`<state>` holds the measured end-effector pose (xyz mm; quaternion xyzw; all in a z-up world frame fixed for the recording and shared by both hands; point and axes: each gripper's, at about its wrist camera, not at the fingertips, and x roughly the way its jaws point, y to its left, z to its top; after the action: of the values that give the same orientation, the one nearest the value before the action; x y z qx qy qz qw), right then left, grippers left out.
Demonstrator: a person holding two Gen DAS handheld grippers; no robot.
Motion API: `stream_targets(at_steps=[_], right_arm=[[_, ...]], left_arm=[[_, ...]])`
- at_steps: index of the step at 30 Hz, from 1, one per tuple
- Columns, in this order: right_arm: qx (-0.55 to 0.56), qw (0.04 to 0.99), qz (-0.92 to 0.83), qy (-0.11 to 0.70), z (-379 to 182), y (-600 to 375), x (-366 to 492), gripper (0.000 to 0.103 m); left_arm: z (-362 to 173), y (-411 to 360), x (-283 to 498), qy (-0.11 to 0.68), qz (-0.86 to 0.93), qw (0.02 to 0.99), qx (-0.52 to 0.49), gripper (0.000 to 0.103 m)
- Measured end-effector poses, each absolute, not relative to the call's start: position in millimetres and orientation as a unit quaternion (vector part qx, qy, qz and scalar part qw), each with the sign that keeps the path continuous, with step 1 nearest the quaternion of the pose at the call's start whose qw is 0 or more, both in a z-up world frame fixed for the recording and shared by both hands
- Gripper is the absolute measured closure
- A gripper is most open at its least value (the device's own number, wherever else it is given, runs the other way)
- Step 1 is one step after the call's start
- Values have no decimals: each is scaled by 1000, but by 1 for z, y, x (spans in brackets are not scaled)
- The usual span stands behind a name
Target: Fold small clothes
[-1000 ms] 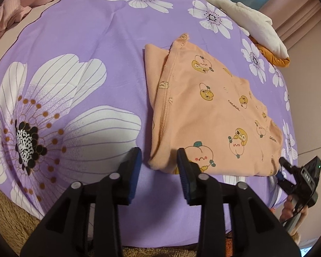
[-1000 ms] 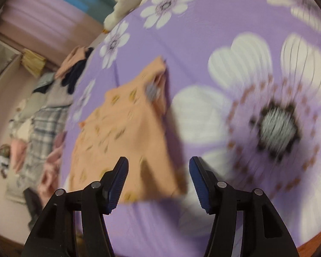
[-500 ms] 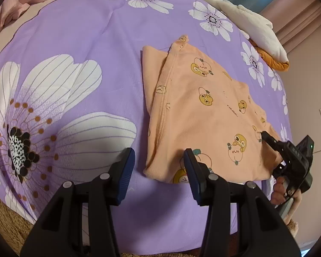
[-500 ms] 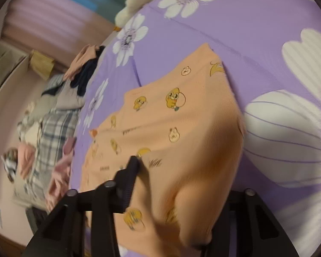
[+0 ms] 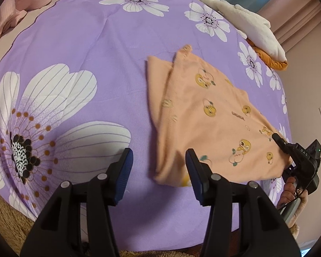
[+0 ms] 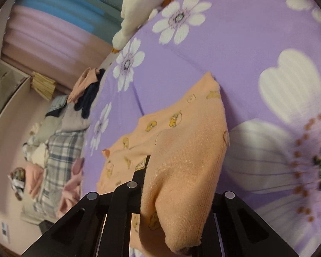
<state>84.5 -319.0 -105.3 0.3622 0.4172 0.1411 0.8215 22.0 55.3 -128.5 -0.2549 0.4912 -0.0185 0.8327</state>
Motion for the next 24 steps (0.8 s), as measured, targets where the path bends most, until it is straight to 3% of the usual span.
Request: stream_targets(at_steps=[14,24], right_arm=[[262,893,16,365,-54,-363,71,91],[14,926,131,353,-8,-235,83,91]], left_arm=[[-118,56,15,482,-28,837,-258,46],[-115,53,10,484,-28,837,-254,43]])
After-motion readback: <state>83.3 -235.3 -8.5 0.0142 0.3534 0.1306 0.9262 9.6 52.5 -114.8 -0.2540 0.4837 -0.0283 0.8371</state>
